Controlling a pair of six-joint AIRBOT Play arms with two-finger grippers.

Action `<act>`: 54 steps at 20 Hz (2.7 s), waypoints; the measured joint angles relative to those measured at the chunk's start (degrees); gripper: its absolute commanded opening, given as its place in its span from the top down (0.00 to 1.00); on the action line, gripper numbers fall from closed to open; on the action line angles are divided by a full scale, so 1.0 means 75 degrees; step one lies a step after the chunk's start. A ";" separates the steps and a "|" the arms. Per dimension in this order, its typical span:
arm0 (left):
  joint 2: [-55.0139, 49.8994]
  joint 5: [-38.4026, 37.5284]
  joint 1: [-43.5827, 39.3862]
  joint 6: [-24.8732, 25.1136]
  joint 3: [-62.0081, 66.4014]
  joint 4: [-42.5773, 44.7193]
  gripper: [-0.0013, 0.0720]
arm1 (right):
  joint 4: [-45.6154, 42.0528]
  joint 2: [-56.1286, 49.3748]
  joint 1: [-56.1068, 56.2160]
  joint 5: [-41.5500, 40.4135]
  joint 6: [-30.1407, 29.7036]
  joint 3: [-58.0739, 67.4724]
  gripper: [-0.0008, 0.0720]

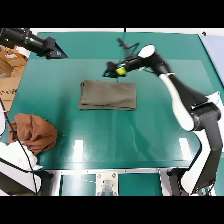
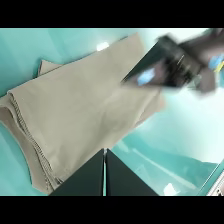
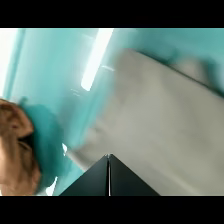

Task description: Fold the shirts.

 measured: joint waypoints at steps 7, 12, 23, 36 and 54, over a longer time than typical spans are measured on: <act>0.0000 0.0146 0.0017 0.0006 -0.0393 0.0315 0.94 | -0.2273 0.0396 -0.1813 0.1160 0.1582 -0.0944 0.36; 0.0000 0.0632 0.0020 -0.0315 -0.0595 0.1501 0.94 | -0.1655 0.0452 -0.1944 0.0627 0.1585 -0.2588 0.34; 0.0000 0.0968 0.0009 -0.0790 -0.0641 0.2865 0.94 | 0.0755 0.0478 -0.1102 -0.0982 0.0385 -0.3293 0.97; 0.0000 0.0903 0.0009 -0.1037 -0.0641 0.2943 0.94 | 0.1014 0.2868 -0.4817 -0.0248 0.0883 -0.0976 0.97; 0.0000 0.0580 0.0009 -0.1052 -0.0641 0.2923 0.94 | -0.0603 0.3587 -0.9576 0.2349 0.1862 -0.0851 0.97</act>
